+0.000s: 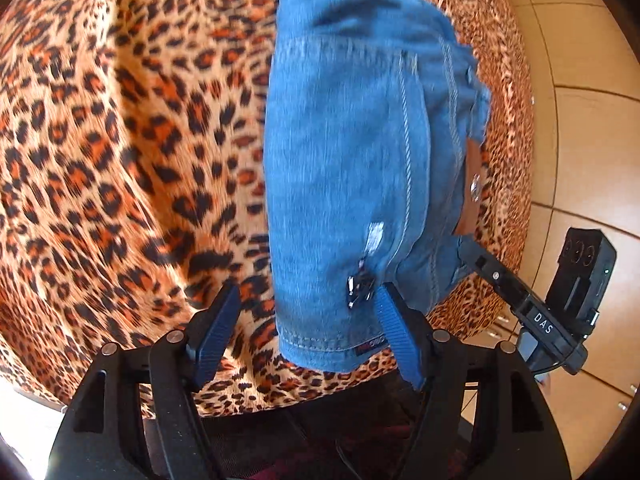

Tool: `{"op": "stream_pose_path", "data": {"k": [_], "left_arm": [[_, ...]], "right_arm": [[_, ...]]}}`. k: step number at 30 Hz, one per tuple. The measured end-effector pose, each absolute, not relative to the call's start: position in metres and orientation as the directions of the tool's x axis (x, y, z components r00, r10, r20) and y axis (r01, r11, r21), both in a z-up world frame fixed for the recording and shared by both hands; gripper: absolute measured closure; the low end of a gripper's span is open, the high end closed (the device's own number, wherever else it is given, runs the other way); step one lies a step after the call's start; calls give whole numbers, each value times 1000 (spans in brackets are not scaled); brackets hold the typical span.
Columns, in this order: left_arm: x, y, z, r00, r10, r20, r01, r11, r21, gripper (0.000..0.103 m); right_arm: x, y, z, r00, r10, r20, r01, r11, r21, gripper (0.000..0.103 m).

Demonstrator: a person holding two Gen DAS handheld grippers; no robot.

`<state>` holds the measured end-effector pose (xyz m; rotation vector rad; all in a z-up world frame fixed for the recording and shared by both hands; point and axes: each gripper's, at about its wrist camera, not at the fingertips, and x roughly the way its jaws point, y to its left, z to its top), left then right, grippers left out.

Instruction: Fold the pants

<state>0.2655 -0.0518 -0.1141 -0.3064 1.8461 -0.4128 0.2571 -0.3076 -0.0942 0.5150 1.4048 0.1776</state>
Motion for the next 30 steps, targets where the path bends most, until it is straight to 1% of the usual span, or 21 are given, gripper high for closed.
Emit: {"op": "stream_pose_path", "data": {"k": [1, 2, 3, 5, 6, 7, 8, 9, 10, 11, 13, 14, 15, 16, 17, 18, 22, 24, 28, 30], "left_arm": [[259, -57, -115, -328, -418, -847, -3, 897, -442, 38], [253, -61, -111, -323, -416, -850, 19, 895, -445, 39], [248, -66, -104, -287, -382, -878, 72, 906, -418, 39], [240, -75, -102, -250, -326, -911, 162, 914, -372, 39], [239, -78, -108, -256, -301, -919, 173, 921, -350, 39], [238, -78, -116, -288, -295, -911, 156, 924, -348, 39], [235, -73, -120, -317, -308, -897, 130, 923, -363, 39], [234, -68, -118, -322, -324, -889, 110, 920, -376, 39], [235, -64, -112, -313, -340, -887, 105, 915, -388, 39], [237, -60, -102, -290, -357, -888, 114, 908, -403, 39], [244, -50, -78, -220, -382, -898, 143, 897, -417, 39], [250, -45, -66, -167, -370, -914, 156, 905, -395, 38], [259, -41, -57, -120, -359, -926, 165, 912, -375, 37], [268, -38, -51, -81, -353, -932, 166, 917, -361, 29], [279, -36, -49, -54, -342, -938, 150, 926, -346, 22], [291, -32, -53, -45, -337, -940, 118, 933, -340, 22], [319, -33, -81, -111, -391, -913, -20, 920, -392, 22], [327, -37, -92, -139, -407, -903, -60, 914, -402, 22], [323, -46, -102, -159, -419, -894, -68, 908, -414, 22], [321, -41, -102, -160, -426, -890, -70, 905, -421, 22]], "right_arm": [[254, -303, -95, 167, 403, -900, 165, 888, 428, 72], [251, -298, -89, 172, 372, -912, 143, 907, 397, 86], [248, -298, -79, 201, 363, -910, 120, 913, 391, 94], [242, -304, -67, 244, 336, -910, 102, 924, 369, 94], [239, -307, -72, 223, 304, -926, 108, 936, 334, 97], [237, -311, -83, 192, 280, -941, 132, 943, 307, 97], [235, -314, -94, 157, 249, -956, 146, 951, 272, 102], [233, -316, -100, 132, 236, -963, 150, 955, 255, 103], [231, -320, -100, 141, 249, -958, 165, 948, 271, 103], [228, -325, -96, 166, 285, -944, 188, 931, 314, 98], [221, -343, -80, 252, 348, -903, 239, 882, 407, 96], [221, -351, -74, 275, 380, -883, 259, 855, 449, 89], [222, -358, -70, 294, 399, -868, 275, 835, 477, 75], [224, -362, -66, 315, 406, -858, 281, 823, 493, 66], [228, -366, -62, 331, 403, -853, 279, 822, 497, 53], [233, -366, -60, 338, 399, -852, 276, 824, 495, 49], [263, -354, -67, 334, 436, -835, 256, 811, 526, 48], [277, -348, -74, 325, 432, -841, 254, 817, 518, 46], [296, -343, -92, 309, 450, -838, 264, 806, 530, 46], [306, -337, -102, 294, 426, -856, 264, 824, 501, 46]]}}
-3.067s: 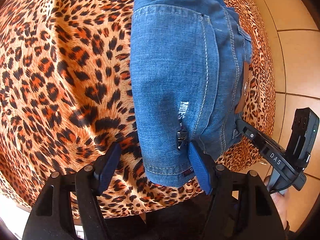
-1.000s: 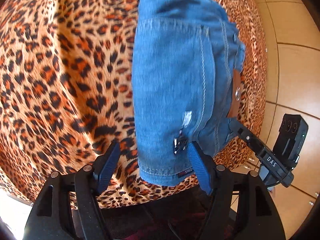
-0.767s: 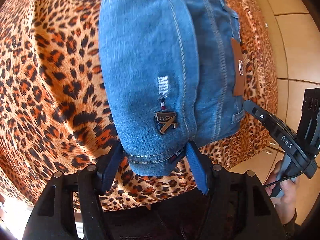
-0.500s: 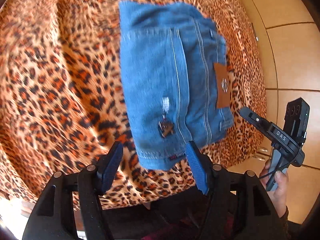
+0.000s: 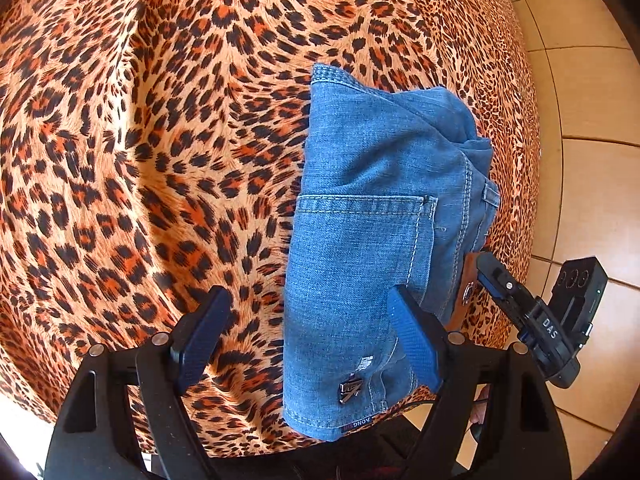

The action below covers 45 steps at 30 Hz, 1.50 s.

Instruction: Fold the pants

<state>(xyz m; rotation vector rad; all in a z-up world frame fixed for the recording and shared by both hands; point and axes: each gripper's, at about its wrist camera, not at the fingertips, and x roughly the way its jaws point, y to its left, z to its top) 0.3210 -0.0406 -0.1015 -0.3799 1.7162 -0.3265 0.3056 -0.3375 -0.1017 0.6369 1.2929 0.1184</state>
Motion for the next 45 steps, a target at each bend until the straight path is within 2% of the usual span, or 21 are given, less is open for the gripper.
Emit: {"op": "stream_pose_path", "data": {"k": [2, 5, 7, 12, 15, 18, 22, 24, 26, 27, 28, 30, 31, 32, 35, 37, 39, 42, 45], "left_arm": [[322, -31, -102, -155, -438, -886, -81, 899, -430, 22], [327, -31, -109, -165, -475, -865, -112, 880, -462, 22], [326, -30, -115, -179, -488, -854, -120, 872, -474, 22], [326, -55, -117, -171, -477, -862, -65, 878, -473, 0], [328, -65, -117, -171, -467, -868, -40, 883, -467, 0], [331, -69, -122, -196, -546, -815, -96, 838, -538, 0], [328, -68, -128, -220, -607, -764, -142, 795, -590, 0], [326, -67, -126, -226, -602, -765, -114, 797, -594, 0], [328, -67, -127, -231, -611, -758, -120, 791, -601, 0], [329, -67, -128, -233, -623, -747, -135, 781, -609, 2], [330, -68, -128, -240, -626, -743, -144, 779, -610, 9], [330, -67, -126, -240, -609, -756, -128, 792, -597, 21], [329, -65, -124, -237, -595, -768, -111, 802, -587, 36], [327, -63, -121, -234, -586, -776, -90, 807, -583, 48], [324, -60, -117, -219, -561, -799, -33, 822, -568, 67], [324, -59, -117, -217, -548, -808, -39, 832, -554, 69], [323, -58, -106, -190, -529, -827, -3, 843, -538, 70], [319, -55, -80, -109, -468, -877, 84, 875, -477, 70], [321, -45, -63, -54, -464, -884, 103, 878, -467, 70]], "right_arm": [[308, -336, -111, 275, 443, -853, 258, 821, 509, 44], [305, -333, -120, 271, 589, -761, 244, 723, 647, 41], [301, -334, -119, 287, 625, -726, 211, 698, 684, 36], [293, -346, -134, 287, 673, -682, 225, 645, 731, 36], [283, -347, -132, 300, 665, -684, 178, 666, 725, 36], [279, -344, -132, 331, 667, -667, 156, 659, 736, 32], [263, -355, -138, 353, 697, -625, 301, 547, 781, 31], [263, -356, -139, 358, 755, -549, 320, 453, 832, 30], [263, -345, -135, 310, 735, -603, 249, 549, 798, 30], [264, -340, -136, 282, 725, -628, 234, 583, 778, 30], [263, -338, -134, 289, 712, -640, 225, 599, 768, 30], [264, -335, -126, 291, 669, -684, 223, 648, 728, 39], [264, -332, -122, 284, 649, -706, 211, 676, 706, 42], [262, -328, -117, 272, 622, -735, 194, 712, 674, 53], [255, -317, -101, 269, 555, -787, 99, 797, 596, 62], [257, -307, -100, 231, 486, -843, 68, 856, 512, 62], [258, -301, -91, 234, 456, -859, 47, 877, 479, 64], [252, -288, -67, 269, 455, -849, -26, 884, 466, 64], [249, -279, -47, 299, 467, -832, -57, 879, 473, 64]]}}
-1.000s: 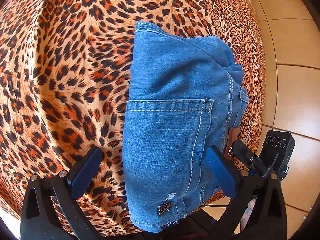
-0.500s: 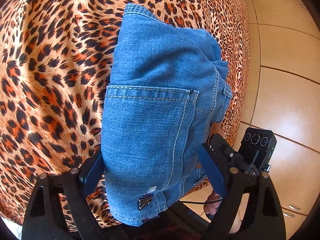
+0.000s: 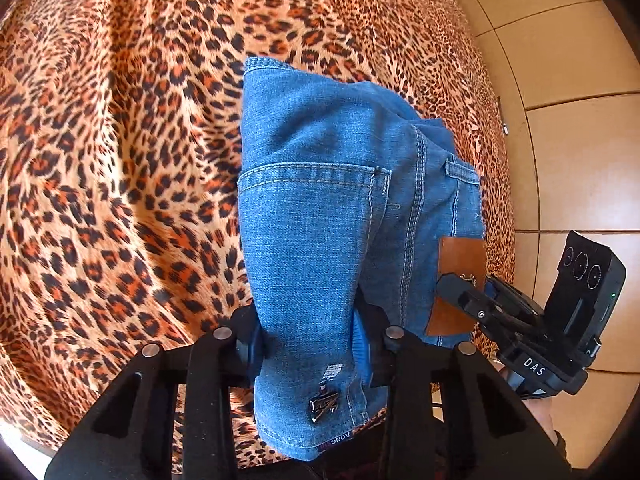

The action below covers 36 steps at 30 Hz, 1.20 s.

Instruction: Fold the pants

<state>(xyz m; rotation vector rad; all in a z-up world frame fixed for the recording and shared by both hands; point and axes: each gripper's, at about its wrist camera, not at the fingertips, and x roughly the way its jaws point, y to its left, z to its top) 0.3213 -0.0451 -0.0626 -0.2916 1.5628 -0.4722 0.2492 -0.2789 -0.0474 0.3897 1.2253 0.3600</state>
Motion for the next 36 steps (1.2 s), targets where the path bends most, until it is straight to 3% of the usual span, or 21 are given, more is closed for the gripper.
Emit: {"op": "stream_pose_path", "data": {"k": [9, 10, 11, 12, 13, 14, 16, 18, 22, 26, 31, 36], "left_arm": [[374, -1, -28, 86, -438, -895, 62, 899, -434, 69], [382, 3, -26, 125, -393, -911, 55, 920, -389, 62], [388, 6, -25, 160, -301, -940, 49, 954, -297, 54], [393, 8, -26, 183, -201, -962, 44, 980, -196, 51], [395, 10, -27, 193, -142, -971, 44, 990, -136, 50], [395, 14, -27, 195, -127, -973, 45, 992, -120, 50], [388, 22, -27, 210, -138, -968, 46, 990, -131, 50], [380, 26, -26, 236, -112, -965, 44, 994, -105, 45], [362, 20, -25, 277, -89, -957, 29, 996, -84, 44], [344, 13, -18, 330, -83, -940, 0, 996, -88, 44], [323, 8, -10, 397, -26, -917, -12, 999, -34, 44], [300, 5, 9, 505, 91, -858, -30, 996, 88, 41]], "right_arm": [[310, -245, -7, 393, 490, -778, -95, 863, 496, 61], [318, -242, -6, 402, 480, -780, -96, 869, 485, 61], [327, -239, -8, 399, 430, -810, -80, 896, 437, 56], [339, -234, -15, 384, 328, -863, -37, 940, 340, 41], [347, -231, -22, 360, 226, -905, 5, 970, 244, 36], [350, -232, -27, 337, 156, -929, 41, 983, 180, 35], [348, -238, -30, 328, 158, -931, 74, 979, 192, 35], [340, -238, -24, 335, 164, -928, 80, 976, 201, 23], [317, -224, -8, 363, 97, -927, 68, 989, 130, 16], [306, -201, -3, 371, -67, -926, 84, 996, -39, 0], [270, -188, 10, 452, -95, -887, 77, 995, -67, 0], [232, -171, 51, 626, -223, -747, 86, 972, -218, 0]]}}
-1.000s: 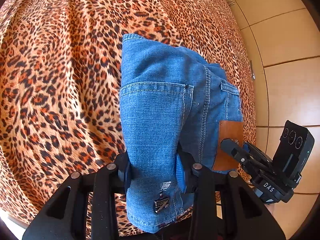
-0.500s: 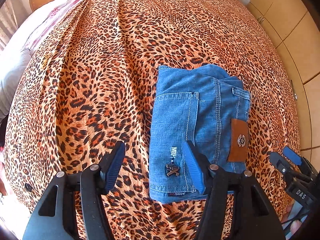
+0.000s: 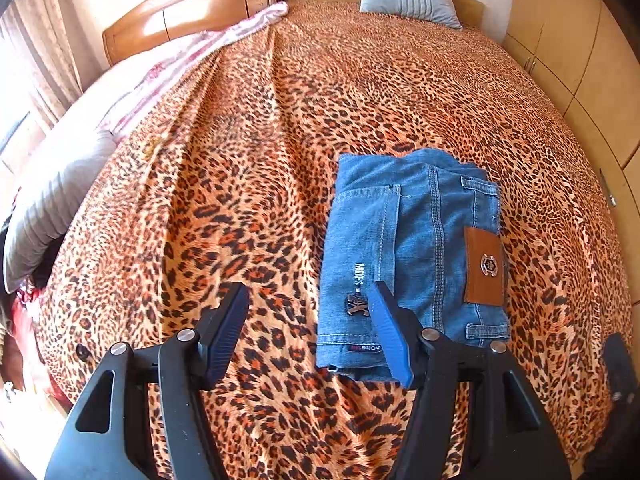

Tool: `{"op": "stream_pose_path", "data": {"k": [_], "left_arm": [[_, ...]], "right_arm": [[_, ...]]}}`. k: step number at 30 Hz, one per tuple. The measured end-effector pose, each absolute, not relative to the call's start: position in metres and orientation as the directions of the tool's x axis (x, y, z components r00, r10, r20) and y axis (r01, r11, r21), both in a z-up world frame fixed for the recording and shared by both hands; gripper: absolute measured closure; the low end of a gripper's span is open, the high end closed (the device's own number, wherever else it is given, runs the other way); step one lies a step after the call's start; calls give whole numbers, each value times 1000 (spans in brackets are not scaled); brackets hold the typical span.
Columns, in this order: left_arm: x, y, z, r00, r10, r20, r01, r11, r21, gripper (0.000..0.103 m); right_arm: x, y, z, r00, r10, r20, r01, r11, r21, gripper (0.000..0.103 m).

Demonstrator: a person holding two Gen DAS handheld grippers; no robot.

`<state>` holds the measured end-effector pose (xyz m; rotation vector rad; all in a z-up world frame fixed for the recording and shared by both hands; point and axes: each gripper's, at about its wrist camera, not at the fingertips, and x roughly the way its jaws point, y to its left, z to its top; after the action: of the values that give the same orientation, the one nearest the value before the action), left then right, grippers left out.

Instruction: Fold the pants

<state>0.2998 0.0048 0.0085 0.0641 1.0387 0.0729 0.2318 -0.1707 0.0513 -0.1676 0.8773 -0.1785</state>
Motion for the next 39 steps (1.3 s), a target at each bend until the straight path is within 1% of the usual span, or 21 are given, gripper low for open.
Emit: {"op": "stream_pose_path", "data": {"k": [1, 4, 6, 8, 9, 12, 14, 15, 17, 19, 23, 28, 34, 37, 39], "left_arm": [[295, 4, 13, 528, 106, -842, -38, 994, 102, 39], [282, 6, 27, 574, 136, -807, -70, 991, 118, 30], [274, 9, 36, 602, 128, -788, -82, 992, 98, 30], [267, 12, 43, 621, 121, -775, -90, 992, 83, 23], [264, 12, 46, 629, 125, -767, -97, 992, 82, 22], [254, 6, 48, 654, 161, -739, -87, 987, 138, 21], [249, -1, 46, 662, 178, -729, -66, 982, 179, 21], [246, -4, 44, 650, 163, -742, -43, 983, 178, 21], [246, -8, 36, 591, 116, -799, 9, 989, 150, 21], [246, -10, 27, 534, 90, -841, 25, 992, 122, 21], [236, -13, 18, 510, 72, -857, 34, 994, 103, 21], [228, -17, 22, 531, 59, -845, 31, 996, 89, 21], [221, -16, 31, 574, -15, -819, 21, 1000, -3, 22], [217, -24, 38, 622, 38, -782, 22, 998, 66, 22], [218, -30, 39, 617, 42, -786, 41, 995, 86, 22]], "right_arm": [[229, -174, 60, 646, -219, -732, 91, 973, -210, 0], [228, -188, 65, 604, -145, -784, 91, 989, -113, 0], [221, -196, 69, 611, -144, -778, 120, 989, -89, 0], [213, -201, 72, 622, -135, -771, 137, 989, -63, 0], [211, -204, 73, 621, -114, -776, 133, 990, -39, 0], [203, -204, 69, 607, -75, -791, 123, 992, 1, 0], [197, -202, 65, 599, -81, -796, 126, 992, -6, 0], [195, -201, 61, 597, -83, -798, 128, 992, -7, 0], [189, -200, 58, 597, -106, -795, 139, 990, -28, 0], [183, -200, 56, 597, -122, -793, 143, 989, -44, 0], [174, -205, 50, 590, -129, -797, 159, 986, -42, 0], [164, -213, 44, 573, -142, -807, 181, 982, -44, 0], [155, -221, 46, 572, -143, -808, 199, 979, -33, 0], [152, -225, 48, 572, -142, -807, 209, 978, -24, 0], [150, -228, 50, 576, -147, -804, 215, 976, -24, 0]]}}
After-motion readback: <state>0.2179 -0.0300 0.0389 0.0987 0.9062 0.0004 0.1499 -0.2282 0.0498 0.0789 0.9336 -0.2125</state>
